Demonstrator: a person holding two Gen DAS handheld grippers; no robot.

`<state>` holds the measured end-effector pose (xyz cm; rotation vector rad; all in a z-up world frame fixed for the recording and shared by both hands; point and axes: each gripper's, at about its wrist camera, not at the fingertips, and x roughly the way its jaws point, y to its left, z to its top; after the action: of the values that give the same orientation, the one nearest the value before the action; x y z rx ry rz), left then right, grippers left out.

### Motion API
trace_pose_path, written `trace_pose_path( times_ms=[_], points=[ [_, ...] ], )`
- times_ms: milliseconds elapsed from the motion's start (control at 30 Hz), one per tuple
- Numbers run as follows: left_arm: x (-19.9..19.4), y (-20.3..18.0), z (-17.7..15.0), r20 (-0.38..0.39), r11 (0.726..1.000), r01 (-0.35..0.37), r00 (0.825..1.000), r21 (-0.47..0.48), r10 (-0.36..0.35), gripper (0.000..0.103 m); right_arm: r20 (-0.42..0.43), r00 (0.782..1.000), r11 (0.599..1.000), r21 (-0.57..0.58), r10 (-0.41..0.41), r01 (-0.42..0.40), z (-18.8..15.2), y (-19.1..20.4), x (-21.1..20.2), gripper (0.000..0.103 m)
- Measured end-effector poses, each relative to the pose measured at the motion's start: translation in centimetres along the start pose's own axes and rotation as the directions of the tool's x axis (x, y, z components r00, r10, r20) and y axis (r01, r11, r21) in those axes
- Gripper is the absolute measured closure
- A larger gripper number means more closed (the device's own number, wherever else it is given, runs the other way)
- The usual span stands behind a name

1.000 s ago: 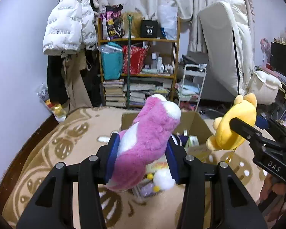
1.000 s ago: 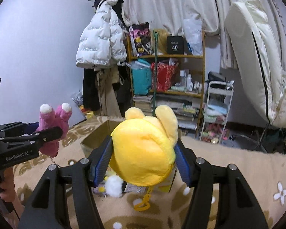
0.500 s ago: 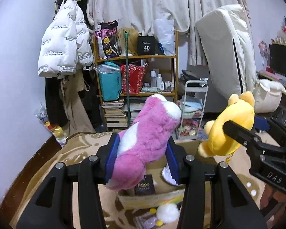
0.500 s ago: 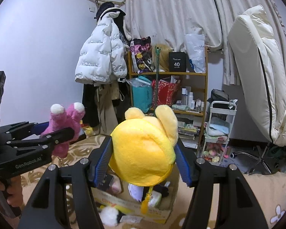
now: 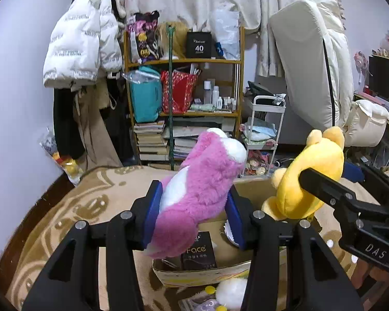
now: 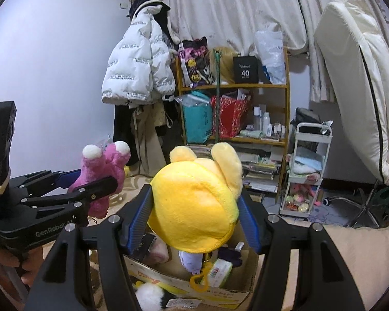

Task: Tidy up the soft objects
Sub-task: 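Lift the pink plush and yellow bear plush up over the box, then open both grippers to drop the pink and yellow plushes into the box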

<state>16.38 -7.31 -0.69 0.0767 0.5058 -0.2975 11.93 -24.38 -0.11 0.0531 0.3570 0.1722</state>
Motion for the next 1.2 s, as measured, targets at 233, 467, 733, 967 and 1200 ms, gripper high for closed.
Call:
trace_pose_path(
  times_ms=[233, 467, 733, 967, 1200],
  points=[
    [2.0, -0.2, -1.1, -0.061, 1.000, 0.001, 0.998, 0.011, 0.000, 0.057, -0.046, 0.999, 0.999, 0.051, 0.009, -0.006, -1.6, -1.2, 1.7, 0.035],
    [3.4, -0.1, -2.1, -0.125, 1.000, 0.019, 0.992, -0.012, -0.020, 0.055, -0.080, 0.997, 0.995, 0.102, 0.019, -0.011, -2.5, -2.2, 2.3, 0.031],
    [3.5, -0.6, -2.5, -0.129, 1.000, 0.006, 0.992, 0.013, -0.005, 0.046, -0.120, 0.991, 0.987, 0.159, 0.053, -0.034, -3.5, -2.9, 2.9, 0.030],
    [3.8, -0.2, -2.6, -0.146, 1.000, -0.012, 0.989, 0.006, 0.013, 0.034, -0.136, 0.989, 0.985, 0.165, 0.066, -0.043, -3.9, -3.2, 3.5, 0.028],
    [3.3, 0.6, -2.8, -0.160, 0.997, -0.067, 0.985, 0.025, 0.071, 0.011, -0.126, 0.989, 0.983, 0.178, 0.073, -0.050, -3.9, -3.7, 3.3, 0.020]
  ],
)
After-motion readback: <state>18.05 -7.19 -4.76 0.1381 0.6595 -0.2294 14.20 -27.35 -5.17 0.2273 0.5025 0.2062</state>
